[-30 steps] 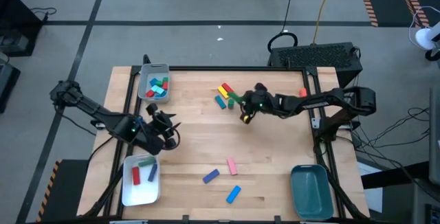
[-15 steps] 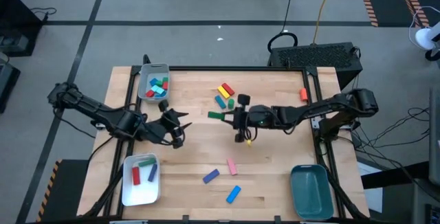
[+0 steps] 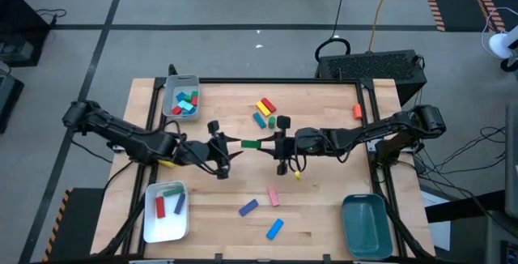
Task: Sort blocks by size
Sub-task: Put the green rectangular block into the white bin
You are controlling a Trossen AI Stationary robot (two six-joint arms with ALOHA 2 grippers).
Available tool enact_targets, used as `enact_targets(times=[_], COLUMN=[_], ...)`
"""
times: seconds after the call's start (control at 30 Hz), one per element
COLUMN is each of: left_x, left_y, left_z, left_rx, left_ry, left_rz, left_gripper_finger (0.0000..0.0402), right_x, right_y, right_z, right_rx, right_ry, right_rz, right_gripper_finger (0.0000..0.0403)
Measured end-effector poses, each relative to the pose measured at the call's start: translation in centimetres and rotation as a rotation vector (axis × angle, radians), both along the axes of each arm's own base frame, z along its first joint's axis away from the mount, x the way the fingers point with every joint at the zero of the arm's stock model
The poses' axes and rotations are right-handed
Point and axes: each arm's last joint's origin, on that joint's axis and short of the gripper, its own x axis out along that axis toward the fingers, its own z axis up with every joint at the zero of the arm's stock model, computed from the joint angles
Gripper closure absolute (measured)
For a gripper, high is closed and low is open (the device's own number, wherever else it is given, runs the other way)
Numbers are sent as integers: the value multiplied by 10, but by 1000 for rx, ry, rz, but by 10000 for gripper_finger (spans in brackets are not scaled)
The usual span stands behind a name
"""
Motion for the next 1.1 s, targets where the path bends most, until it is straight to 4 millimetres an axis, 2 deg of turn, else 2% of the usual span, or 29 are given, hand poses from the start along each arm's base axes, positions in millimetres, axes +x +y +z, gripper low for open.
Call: enact_targets(times=[0.17, 0.6, 0.93, 1.1], left_x=[9, 15, 16, 16], left_y=[5, 12, 17, 16], left_z=[-1, 5, 6, 6], left_rx=[-13, -93, -102, -103], left_ry=[-43, -95, -104, -108], left_rz=[9, -150, -135, -135], left_gripper_finger=[221, 221, 221, 246], right_x=[0, 2, 1, 1], right_y=[1, 1, 1, 1], right_z=[0, -2, -3, -3], right_rx=[7, 13, 13, 15], right_ry=[1, 3, 6, 13], right_rz=[24, 22, 20, 19], right_gripper_finger=[323, 323, 323, 323])
